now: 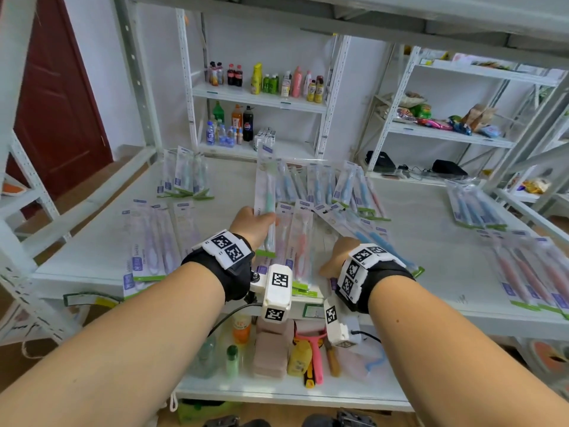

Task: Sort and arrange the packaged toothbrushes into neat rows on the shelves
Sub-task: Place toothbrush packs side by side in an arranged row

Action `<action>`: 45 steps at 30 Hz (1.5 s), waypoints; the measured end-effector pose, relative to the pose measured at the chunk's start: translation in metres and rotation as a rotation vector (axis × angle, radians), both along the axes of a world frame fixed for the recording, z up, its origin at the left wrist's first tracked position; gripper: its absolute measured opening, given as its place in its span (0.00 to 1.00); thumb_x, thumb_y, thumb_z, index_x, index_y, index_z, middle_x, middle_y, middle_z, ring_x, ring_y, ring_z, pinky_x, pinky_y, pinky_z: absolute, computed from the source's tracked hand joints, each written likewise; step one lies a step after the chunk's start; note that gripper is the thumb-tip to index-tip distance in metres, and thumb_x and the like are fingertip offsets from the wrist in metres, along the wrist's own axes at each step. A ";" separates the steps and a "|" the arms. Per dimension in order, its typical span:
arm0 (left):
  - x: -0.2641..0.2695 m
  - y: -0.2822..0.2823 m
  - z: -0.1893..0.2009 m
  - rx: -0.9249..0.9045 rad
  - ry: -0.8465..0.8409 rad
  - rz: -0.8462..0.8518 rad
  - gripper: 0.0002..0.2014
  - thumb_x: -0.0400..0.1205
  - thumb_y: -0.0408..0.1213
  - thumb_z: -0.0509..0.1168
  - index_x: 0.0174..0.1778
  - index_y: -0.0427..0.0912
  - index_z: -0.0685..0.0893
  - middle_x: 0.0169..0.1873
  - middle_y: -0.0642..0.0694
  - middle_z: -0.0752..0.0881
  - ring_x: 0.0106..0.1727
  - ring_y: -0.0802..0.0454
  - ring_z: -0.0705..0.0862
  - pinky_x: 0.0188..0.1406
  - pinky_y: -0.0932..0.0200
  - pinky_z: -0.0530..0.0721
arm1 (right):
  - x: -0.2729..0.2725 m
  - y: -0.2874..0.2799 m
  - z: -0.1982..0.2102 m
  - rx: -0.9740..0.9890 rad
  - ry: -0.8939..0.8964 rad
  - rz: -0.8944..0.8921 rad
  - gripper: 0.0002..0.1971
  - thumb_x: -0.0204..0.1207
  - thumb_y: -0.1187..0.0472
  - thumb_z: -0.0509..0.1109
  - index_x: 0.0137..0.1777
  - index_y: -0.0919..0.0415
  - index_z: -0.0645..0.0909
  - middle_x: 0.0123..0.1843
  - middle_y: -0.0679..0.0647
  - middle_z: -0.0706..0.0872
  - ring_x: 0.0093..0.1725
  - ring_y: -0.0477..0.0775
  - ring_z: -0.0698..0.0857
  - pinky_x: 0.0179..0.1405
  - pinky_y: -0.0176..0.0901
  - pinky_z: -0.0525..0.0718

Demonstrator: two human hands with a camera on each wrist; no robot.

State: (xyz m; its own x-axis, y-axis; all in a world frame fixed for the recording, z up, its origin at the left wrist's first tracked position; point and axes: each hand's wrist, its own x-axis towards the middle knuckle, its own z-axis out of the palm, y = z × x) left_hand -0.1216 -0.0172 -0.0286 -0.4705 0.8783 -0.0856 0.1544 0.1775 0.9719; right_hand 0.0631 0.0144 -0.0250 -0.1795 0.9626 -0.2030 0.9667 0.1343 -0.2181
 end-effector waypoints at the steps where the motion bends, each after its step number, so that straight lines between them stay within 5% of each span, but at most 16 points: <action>1: -0.003 -0.001 -0.002 -0.004 -0.011 0.000 0.10 0.77 0.38 0.65 0.45 0.34 0.84 0.46 0.37 0.88 0.42 0.42 0.83 0.41 0.57 0.76 | -0.002 0.000 0.001 0.010 -0.014 0.006 0.22 0.68 0.51 0.75 0.60 0.60 0.82 0.61 0.60 0.83 0.61 0.63 0.82 0.50 0.51 0.78; 8: -0.018 -0.002 -0.013 -0.022 -0.072 -0.025 0.08 0.75 0.36 0.66 0.44 0.36 0.87 0.49 0.37 0.89 0.45 0.42 0.84 0.48 0.57 0.79 | -0.011 0.006 0.008 -0.024 -0.230 0.057 0.09 0.74 0.55 0.69 0.49 0.58 0.79 0.57 0.57 0.85 0.49 0.58 0.84 0.40 0.43 0.77; 10: -0.019 -0.002 -0.013 -0.023 -0.084 -0.029 0.07 0.75 0.36 0.66 0.42 0.37 0.86 0.49 0.38 0.89 0.49 0.39 0.85 0.55 0.51 0.83 | -0.013 0.010 0.008 -0.046 -0.311 0.061 0.11 0.79 0.58 0.63 0.57 0.61 0.79 0.64 0.59 0.82 0.58 0.59 0.82 0.50 0.45 0.80; 13: -0.017 0.000 -0.014 -0.021 -0.092 -0.055 0.05 0.76 0.37 0.65 0.38 0.41 0.84 0.46 0.41 0.90 0.52 0.39 0.87 0.61 0.46 0.82 | -0.006 0.013 0.002 -0.084 -0.491 0.107 0.26 0.81 0.56 0.62 0.77 0.63 0.65 0.77 0.61 0.68 0.76 0.63 0.70 0.73 0.55 0.71; 16: -0.016 0.001 -0.013 -0.008 -0.114 -0.074 0.07 0.77 0.37 0.64 0.34 0.45 0.83 0.45 0.43 0.91 0.51 0.40 0.87 0.60 0.47 0.83 | 0.006 0.010 0.000 -0.022 -0.546 0.076 0.27 0.76 0.55 0.66 0.75 0.61 0.69 0.72 0.60 0.74 0.72 0.62 0.74 0.70 0.53 0.73; 19: -0.016 -0.001 -0.012 0.008 -0.129 -0.083 0.08 0.78 0.37 0.64 0.33 0.46 0.83 0.45 0.43 0.91 0.48 0.42 0.87 0.56 0.51 0.82 | 0.006 0.010 0.017 -0.034 -0.299 -0.063 0.19 0.79 0.57 0.63 0.68 0.63 0.75 0.65 0.61 0.80 0.63 0.62 0.80 0.63 0.52 0.80; 22: -0.014 0.000 -0.009 0.037 -0.179 -0.080 0.06 0.79 0.34 0.62 0.37 0.41 0.81 0.39 0.43 0.90 0.42 0.44 0.88 0.51 0.53 0.84 | 0.009 0.009 0.036 -0.099 0.092 -0.204 0.16 0.82 0.59 0.61 0.65 0.67 0.76 0.55 0.63 0.84 0.52 0.63 0.84 0.47 0.46 0.84; 25: -0.009 -0.002 -0.004 0.072 -0.295 -0.081 0.05 0.81 0.30 0.61 0.40 0.36 0.80 0.31 0.42 0.87 0.26 0.51 0.86 0.30 0.59 0.88 | 0.014 0.005 0.045 -0.177 0.506 -0.277 0.14 0.81 0.62 0.62 0.65 0.63 0.72 0.61 0.64 0.81 0.55 0.69 0.85 0.54 0.58 0.84; 28: -0.005 0.000 0.002 0.069 -0.289 -0.110 0.06 0.81 0.32 0.62 0.40 0.35 0.82 0.33 0.41 0.88 0.29 0.48 0.87 0.33 0.55 0.89 | 0.013 0.001 0.044 -0.226 1.007 -0.341 0.09 0.83 0.64 0.60 0.61 0.56 0.69 0.47 0.68 0.83 0.37 0.68 0.86 0.42 0.61 0.86; 31: -0.002 0.007 0.004 0.075 -0.302 -0.118 0.07 0.82 0.35 0.63 0.43 0.35 0.83 0.36 0.39 0.89 0.34 0.46 0.88 0.40 0.52 0.89 | 0.004 0.012 0.037 -0.193 1.030 -0.333 0.07 0.82 0.53 0.60 0.56 0.53 0.72 0.37 0.63 0.85 0.27 0.57 0.78 0.29 0.47 0.80; 33: -0.002 0.012 0.006 0.064 -0.280 -0.125 0.10 0.82 0.37 0.62 0.49 0.33 0.83 0.39 0.39 0.89 0.37 0.45 0.89 0.44 0.50 0.89 | -0.006 0.023 0.036 -0.219 0.991 -0.363 0.15 0.78 0.43 0.62 0.51 0.54 0.76 0.32 0.56 0.80 0.26 0.52 0.73 0.24 0.41 0.75; 36: -0.007 0.018 0.011 0.040 -0.306 -0.116 0.12 0.83 0.35 0.60 0.52 0.29 0.83 0.34 0.40 0.90 0.32 0.46 0.89 0.37 0.53 0.90 | -0.019 0.044 0.034 -0.222 0.953 -0.311 0.17 0.74 0.41 0.63 0.40 0.55 0.77 0.29 0.52 0.75 0.24 0.50 0.71 0.23 0.39 0.74; 38: -0.013 0.022 0.016 -0.008 -0.250 -0.097 0.10 0.81 0.34 0.59 0.47 0.32 0.83 0.46 0.34 0.90 0.47 0.40 0.89 0.49 0.46 0.88 | -0.029 0.057 0.036 -0.227 0.950 -0.227 0.10 0.75 0.51 0.64 0.36 0.53 0.74 0.32 0.49 0.75 0.28 0.48 0.73 0.31 0.48 0.82; 39: -0.018 0.025 0.018 -0.026 -0.242 -0.059 0.06 0.81 0.33 0.60 0.44 0.36 0.81 0.55 0.33 0.87 0.55 0.38 0.87 0.56 0.43 0.86 | -0.034 0.065 0.037 -0.220 0.916 -0.169 0.09 0.76 0.55 0.65 0.34 0.51 0.73 0.34 0.48 0.75 0.32 0.47 0.75 0.43 0.53 0.85; 41: -0.026 0.028 0.022 -0.033 -0.293 0.019 0.04 0.80 0.33 0.60 0.40 0.44 0.78 0.62 0.33 0.83 0.59 0.38 0.85 0.58 0.43 0.85 | -0.046 0.077 0.037 -0.204 0.827 -0.044 0.12 0.77 0.61 0.65 0.33 0.49 0.72 0.37 0.47 0.76 0.38 0.47 0.77 0.61 0.56 0.80; 45: -0.042 0.032 0.023 -0.030 -0.332 0.096 0.05 0.80 0.32 0.60 0.48 0.43 0.79 0.63 0.35 0.83 0.62 0.39 0.84 0.58 0.42 0.85 | -0.073 0.097 0.027 -0.200 0.867 0.072 0.09 0.73 0.65 0.70 0.35 0.51 0.78 0.45 0.56 0.84 0.46 0.56 0.83 0.57 0.55 0.83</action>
